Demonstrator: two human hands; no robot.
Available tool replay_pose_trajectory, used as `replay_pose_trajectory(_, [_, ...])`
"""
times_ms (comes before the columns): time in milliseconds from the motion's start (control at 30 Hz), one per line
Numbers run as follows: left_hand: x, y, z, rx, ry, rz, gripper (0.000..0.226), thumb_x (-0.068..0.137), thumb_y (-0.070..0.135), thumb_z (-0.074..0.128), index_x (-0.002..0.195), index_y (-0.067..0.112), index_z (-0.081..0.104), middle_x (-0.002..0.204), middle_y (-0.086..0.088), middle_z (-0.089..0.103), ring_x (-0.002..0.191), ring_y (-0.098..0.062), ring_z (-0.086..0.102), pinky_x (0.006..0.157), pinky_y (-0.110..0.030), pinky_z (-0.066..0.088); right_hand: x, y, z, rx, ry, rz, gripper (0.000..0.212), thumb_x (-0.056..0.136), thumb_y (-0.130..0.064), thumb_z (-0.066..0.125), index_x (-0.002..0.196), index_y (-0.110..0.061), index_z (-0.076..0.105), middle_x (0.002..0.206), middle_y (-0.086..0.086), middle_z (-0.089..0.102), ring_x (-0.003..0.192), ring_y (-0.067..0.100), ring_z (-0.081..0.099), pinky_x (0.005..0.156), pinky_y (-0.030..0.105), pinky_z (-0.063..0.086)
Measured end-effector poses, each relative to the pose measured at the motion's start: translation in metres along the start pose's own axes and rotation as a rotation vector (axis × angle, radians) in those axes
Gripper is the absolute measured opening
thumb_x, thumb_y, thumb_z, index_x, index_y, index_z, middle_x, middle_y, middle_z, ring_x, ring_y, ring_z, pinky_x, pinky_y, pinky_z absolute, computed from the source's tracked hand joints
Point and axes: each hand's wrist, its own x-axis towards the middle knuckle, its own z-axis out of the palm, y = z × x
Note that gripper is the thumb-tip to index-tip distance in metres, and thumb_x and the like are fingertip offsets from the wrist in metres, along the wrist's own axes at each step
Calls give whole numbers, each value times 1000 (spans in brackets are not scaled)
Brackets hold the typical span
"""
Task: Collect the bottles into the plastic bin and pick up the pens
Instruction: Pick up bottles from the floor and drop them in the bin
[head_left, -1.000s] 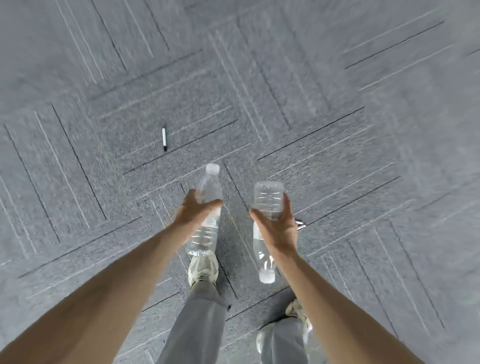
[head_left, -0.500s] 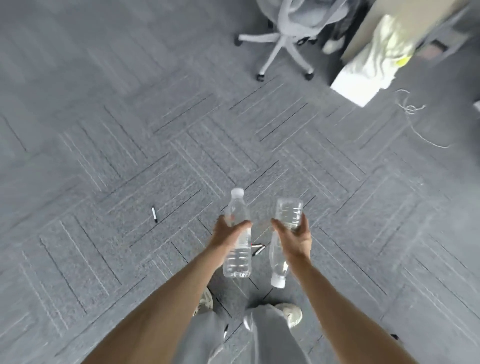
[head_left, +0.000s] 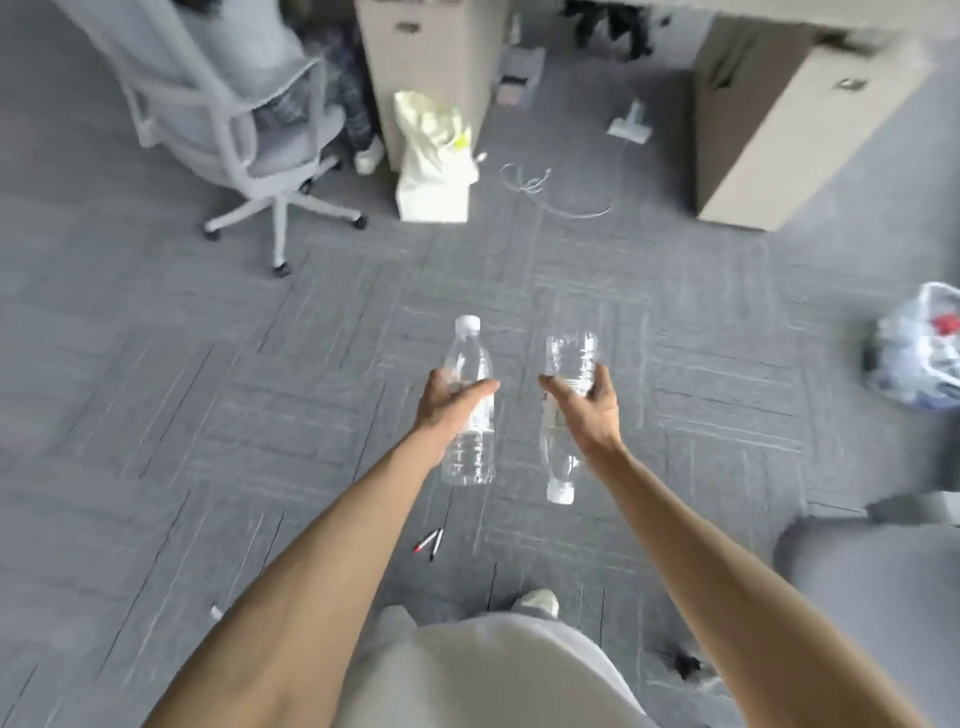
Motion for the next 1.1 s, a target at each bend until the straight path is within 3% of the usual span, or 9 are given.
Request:
replay_pose_trajectory(167, [37, 55, 98, 101, -128, 61, 82, 50, 65, 74, 107, 8, 60, 103, -8, 68, 97, -24, 65, 64, -24, 41, 49, -28, -87, 18, 140, 23, 69, 80, -40, 76, 139, -21, 45, 117, -9, 56, 115, 15, 55, 97, 28, 40])
replay_pose_trajectory(333, [80, 115, 204, 148, -297, 92, 65, 67, 50, 78, 111, 10, 54, 111, -2, 60, 103, -20, 57, 80, -26, 43, 110, -38, -157, 32, 277, 80, 88, 80, -44, 75, 151, -17, 31, 148, 7, 47, 134, 24, 47, 105, 30, 36])
replay_pose_trajectory(433, [115, 152, 275, 185, -424, 123, 60, 69, 48, 77, 110, 12, 52, 107, 0, 58, 104, -20, 56, 82, -27, 42, 154, -38, -193, -29, 345, 106, 79, 81, -42, 74, 146, -17, 36, 125, 1, 59, 104, 14, 61, 83, 19, 45])
replay_pose_trajectory(500, [139, 175, 320, 219, -514, 153, 46, 69, 47, 77, 95, 15, 57, 104, -3, 63, 104, -23, 59, 81, -27, 43, 185, -41, -216, -26, 416, 122, 70, 84, -37, 73, 143, -20, 38, 107, -8, 56, 84, 7, 57, 71, 13, 41])
replay_pose_trajectory(567, [162, 199, 359, 263, -599, 170, 40, 71, 43, 78, 96, 15, 62, 105, -6, 65, 105, -25, 61, 82, -28, 44, 212, -48, -236, 15, 512, 159, 73, 85, -36, 72, 146, -21, 35, 111, -7, 54, 92, 13, 53, 82, 22, 41])
replay_pose_trajectory(667, [185, 237, 403, 342, -700, 175, 72, 69, 47, 78, 125, 13, 49, 117, -4, 60, 107, -22, 57, 85, -30, 46, 243, -57, -263, 61, 635, 210, 75, 84, -41, 73, 145, -21, 34, 118, -5, 56, 99, 17, 57, 86, 31, 44])
replay_pose_trajectory(767, [199, 269, 440, 427, -760, 191, 65, 74, 44, 75, 125, 16, 46, 110, 0, 57, 97, -18, 53, 74, -27, 40, 266, -60, -288, 134, 728, 249, 67, 81, -39, 76, 136, -24, 42, 106, -5, 66, 88, 8, 64, 83, 32, 50])
replay_pose_trajectory(867, [214, 299, 486, 539, -839, 228, 67, 75, 44, 75, 127, 16, 45, 114, -1, 57, 98, -18, 51, 79, -27, 38, 294, -61, -318, 201, 842, 304, 71, 80, -35, 78, 138, -20, 40, 97, -8, 65, 84, 7, 65, 75, 27, 51])
replay_pose_trajectory(1100, [249, 364, 614, 735, -919, 334, 76, 74, 46, 75, 135, 14, 42, 134, -5, 50, 120, -24, 49, 91, -30, 40, 381, -48, -404, 307, 956, 431, 83, 74, -46, 75, 145, -28, 35, 122, 4, 64, 106, 24, 63, 97, 41, 51])
